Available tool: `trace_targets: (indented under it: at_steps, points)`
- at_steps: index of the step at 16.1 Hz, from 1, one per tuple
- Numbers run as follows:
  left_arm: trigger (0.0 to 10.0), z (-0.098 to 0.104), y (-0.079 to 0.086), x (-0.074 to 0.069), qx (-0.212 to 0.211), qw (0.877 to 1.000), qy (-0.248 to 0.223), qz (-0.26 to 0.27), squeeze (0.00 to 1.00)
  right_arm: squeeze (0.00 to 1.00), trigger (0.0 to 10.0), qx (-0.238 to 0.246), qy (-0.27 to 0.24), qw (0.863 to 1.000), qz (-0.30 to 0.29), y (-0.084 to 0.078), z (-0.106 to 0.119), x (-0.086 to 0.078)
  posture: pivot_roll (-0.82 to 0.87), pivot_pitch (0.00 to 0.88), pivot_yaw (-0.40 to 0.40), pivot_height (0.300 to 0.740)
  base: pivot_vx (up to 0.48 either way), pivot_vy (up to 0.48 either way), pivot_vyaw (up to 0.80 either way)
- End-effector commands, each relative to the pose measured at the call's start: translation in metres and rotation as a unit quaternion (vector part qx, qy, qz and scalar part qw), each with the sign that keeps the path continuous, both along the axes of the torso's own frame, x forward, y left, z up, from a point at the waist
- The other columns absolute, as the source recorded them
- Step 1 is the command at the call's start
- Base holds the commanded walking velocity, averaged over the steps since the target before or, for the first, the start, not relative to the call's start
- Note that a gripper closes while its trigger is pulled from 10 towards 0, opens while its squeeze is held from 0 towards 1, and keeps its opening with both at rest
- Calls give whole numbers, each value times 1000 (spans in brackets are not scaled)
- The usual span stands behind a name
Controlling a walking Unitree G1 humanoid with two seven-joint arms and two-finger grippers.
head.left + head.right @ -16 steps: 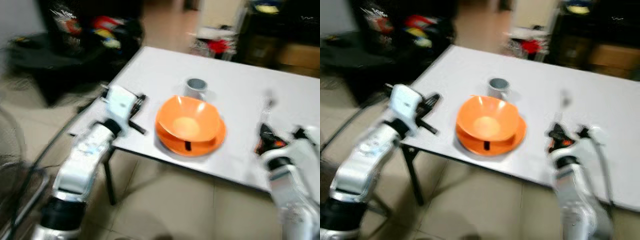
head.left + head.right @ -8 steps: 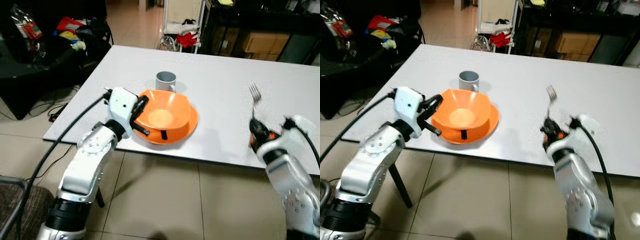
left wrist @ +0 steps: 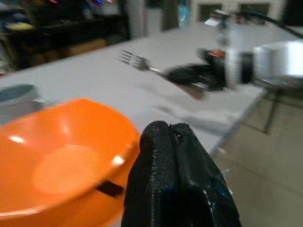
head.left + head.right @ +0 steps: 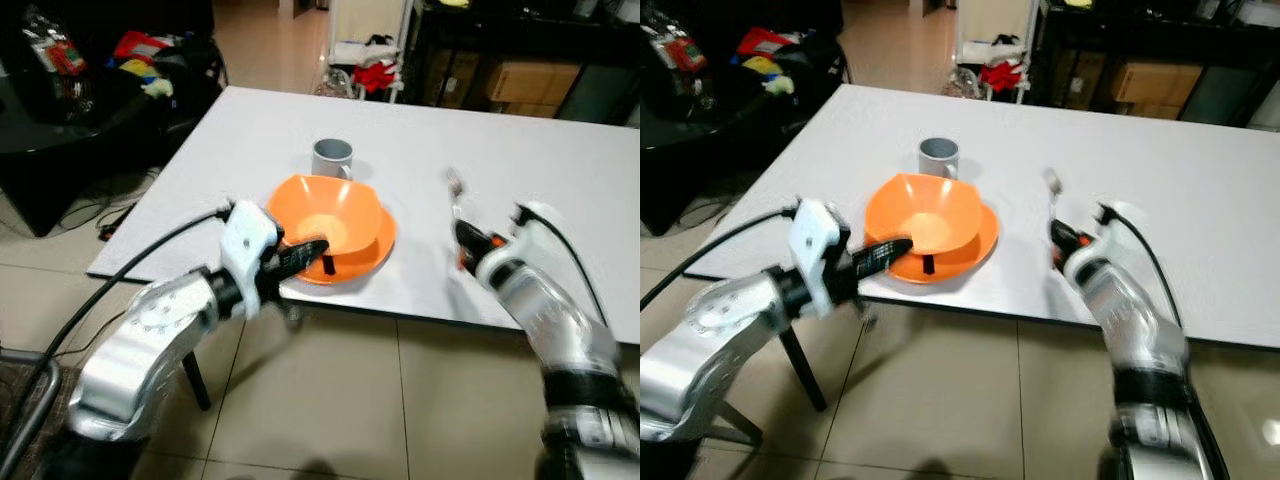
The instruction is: Setting the table
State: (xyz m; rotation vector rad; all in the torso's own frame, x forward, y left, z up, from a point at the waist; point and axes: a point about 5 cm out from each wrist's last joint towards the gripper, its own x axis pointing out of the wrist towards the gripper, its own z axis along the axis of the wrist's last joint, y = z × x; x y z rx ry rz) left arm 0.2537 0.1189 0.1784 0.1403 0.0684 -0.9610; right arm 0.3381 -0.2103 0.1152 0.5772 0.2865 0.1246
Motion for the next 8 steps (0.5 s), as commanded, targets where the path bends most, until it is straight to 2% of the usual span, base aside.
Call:
trace_targets:
  at_steps: [1,3,8]
  points:
    - [10000,0,-2,-4,7,1000,5,-14,0,0,10000,-4,5,1000,-8,-4,-5,3,87,0,-26,740,0,0,0]
    - [10000,-2,0,-8,17,1000,9,-16,0,0,10000,16,16,1000,-11,-4,-12,7,95,0,-25,740,0,0,0]
    - [10000,-1,1,-13,23,999,21,-23,0,0,10000,21,36,999,-11,-2,-28,8,104,0,-23,740,0,0,0]
